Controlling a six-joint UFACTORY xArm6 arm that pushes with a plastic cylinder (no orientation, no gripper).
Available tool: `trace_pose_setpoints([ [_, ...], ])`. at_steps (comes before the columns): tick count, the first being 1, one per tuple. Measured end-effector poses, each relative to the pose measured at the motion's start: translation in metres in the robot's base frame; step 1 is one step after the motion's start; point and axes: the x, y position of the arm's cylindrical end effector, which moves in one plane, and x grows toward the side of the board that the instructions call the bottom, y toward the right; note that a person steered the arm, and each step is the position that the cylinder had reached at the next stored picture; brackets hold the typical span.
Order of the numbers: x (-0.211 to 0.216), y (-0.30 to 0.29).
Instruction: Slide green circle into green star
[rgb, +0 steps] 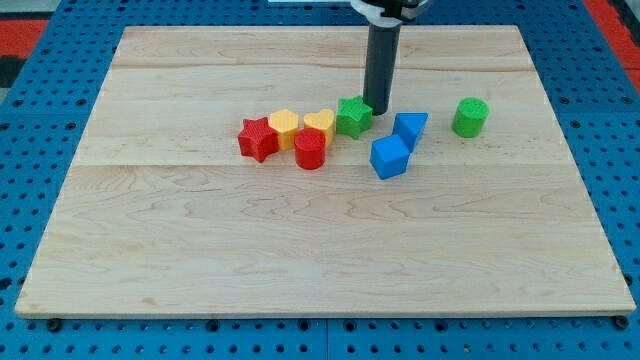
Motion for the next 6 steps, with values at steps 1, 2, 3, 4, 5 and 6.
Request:
trace_pose_setpoints([
  [1, -0.028, 0.051],
  [2, -0.041, 0.123],
  [3, 0.0, 0.164],
  [4, 0.022, 0.143],
  [5, 0.01, 0.095],
  [6, 0.009, 0.041],
])
